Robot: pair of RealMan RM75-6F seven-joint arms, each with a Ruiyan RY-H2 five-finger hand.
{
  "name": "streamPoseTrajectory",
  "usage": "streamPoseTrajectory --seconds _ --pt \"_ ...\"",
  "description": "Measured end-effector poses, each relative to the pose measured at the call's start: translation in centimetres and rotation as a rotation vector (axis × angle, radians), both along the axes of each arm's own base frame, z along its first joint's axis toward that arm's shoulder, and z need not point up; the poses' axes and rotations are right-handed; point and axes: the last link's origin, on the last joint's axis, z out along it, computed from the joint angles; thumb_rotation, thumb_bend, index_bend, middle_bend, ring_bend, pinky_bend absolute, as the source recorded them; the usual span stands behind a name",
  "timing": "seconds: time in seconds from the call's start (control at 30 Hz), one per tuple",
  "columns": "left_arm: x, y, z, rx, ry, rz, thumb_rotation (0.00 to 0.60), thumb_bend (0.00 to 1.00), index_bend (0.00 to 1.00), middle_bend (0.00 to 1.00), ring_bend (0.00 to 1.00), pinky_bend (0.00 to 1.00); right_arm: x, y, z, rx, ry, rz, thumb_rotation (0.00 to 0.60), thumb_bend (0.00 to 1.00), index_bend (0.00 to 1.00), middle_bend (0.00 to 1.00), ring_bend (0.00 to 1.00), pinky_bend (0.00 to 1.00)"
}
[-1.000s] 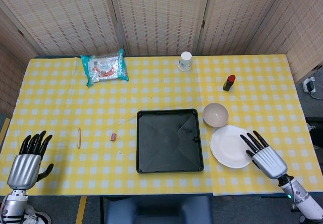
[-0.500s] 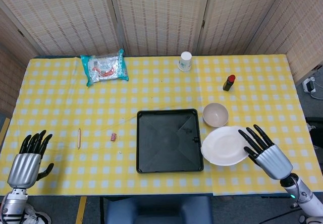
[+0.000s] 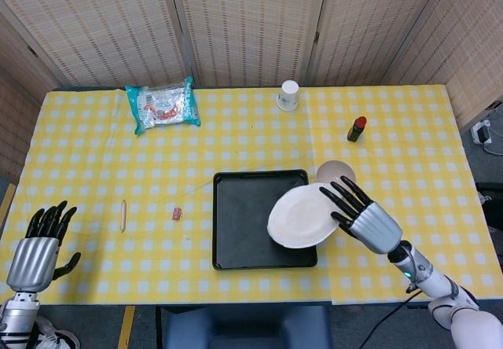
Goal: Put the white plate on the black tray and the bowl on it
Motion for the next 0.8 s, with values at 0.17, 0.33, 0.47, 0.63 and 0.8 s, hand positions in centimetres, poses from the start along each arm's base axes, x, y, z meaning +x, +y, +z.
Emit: streamPoseTrajectory --seconds 0.17,0.33,0.47,0.63,0.8 --pt "0.0 -0.1 0.4 0.008 -0.01 -0.002 0.6 0.32 0.0 0.0 0.05 0.04 2.6 -1.1 -4.0 0.083 -0.007 0.008 0.6 0.47 0.69 0.09 0.04 0.0" --pt "0.0 -0.2 0.6 0.008 -0.018 -0.008 0.6 0.32 0.0 0.0 0.05 0.04 4.1 -1.6 -6.8 0.137 0.022 0.004 0.6 0.47 0.69 0.09 0.04 0.0" --pt "0.0 -0.2 0.8 0.01 -0.022 -0.012 0.6 0.32 0.0 0.0 0.05 0.04 4.6 -2.1 -8.0 0.137 0.066 0.004 0.6 0.47 0.68 0.08 0.04 0.0" --pt "0.1 -0.2 0.9 0.011 -0.025 -0.014 0.6 0.32 0.0 0.0 0.05 0.04 4.5 -2.7 -8.7 0.13 0.11 -0.029 0.6 0.47 0.44 0.0 0.0 0.0" --pt "0.0 -0.2 0.9 0.012 -0.024 -0.014 0.6 0.32 0.0 0.0 0.05 0.04 4.0 -3.2 -8.9 0.133 0.128 -0.088 0.6 0.47 0.07 0.0 0.0 0.0"
